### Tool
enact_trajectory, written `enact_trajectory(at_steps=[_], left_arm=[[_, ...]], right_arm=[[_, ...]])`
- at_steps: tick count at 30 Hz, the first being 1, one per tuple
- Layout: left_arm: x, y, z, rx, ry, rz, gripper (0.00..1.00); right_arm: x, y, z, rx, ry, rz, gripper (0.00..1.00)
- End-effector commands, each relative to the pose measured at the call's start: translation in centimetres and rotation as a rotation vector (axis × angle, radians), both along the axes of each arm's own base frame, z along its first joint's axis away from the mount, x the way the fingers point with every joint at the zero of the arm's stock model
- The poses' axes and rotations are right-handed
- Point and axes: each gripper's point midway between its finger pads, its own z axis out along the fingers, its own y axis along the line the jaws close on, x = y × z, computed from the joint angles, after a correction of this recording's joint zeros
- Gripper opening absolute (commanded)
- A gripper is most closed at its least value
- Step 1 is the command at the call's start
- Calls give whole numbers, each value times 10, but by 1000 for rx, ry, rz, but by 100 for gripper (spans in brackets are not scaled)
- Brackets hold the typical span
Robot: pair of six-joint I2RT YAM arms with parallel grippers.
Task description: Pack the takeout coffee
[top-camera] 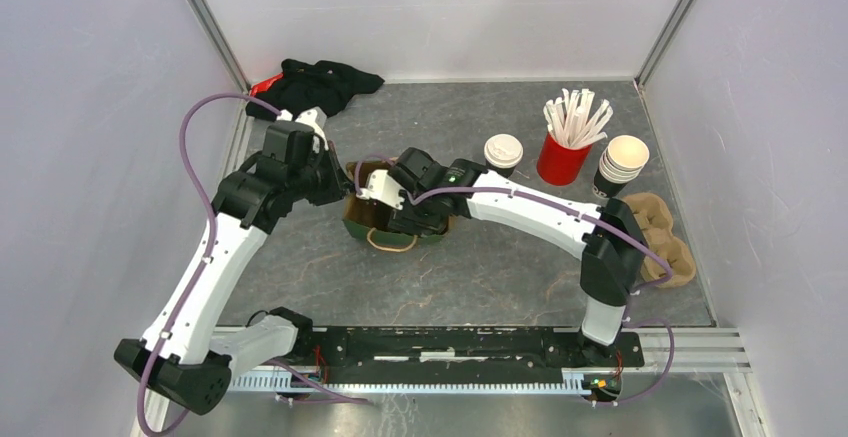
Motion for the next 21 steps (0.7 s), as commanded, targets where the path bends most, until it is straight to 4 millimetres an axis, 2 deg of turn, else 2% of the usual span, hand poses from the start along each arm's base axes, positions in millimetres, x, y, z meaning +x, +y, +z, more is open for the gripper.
enact_trajectory(at_steps=[1, 5, 10, 13, 21], left_arm=[[16, 17, 1, 60, 20, 148, 2], [25, 19, 4, 73, -2, 165, 2], [22, 14, 1, 52, 6, 149, 2], [20, 12, -2, 39, 16, 144, 2], [16, 8, -5, 17, 43, 137, 2]], right_arm=[[11, 5, -39, -29, 98, -25, 51], [12, 15, -14, 49, 100, -40, 63], [13, 12, 12, 88, 65, -84, 87], [14, 8, 18, 81, 56, -105, 96], [7, 9, 34, 75, 46, -117, 98]])
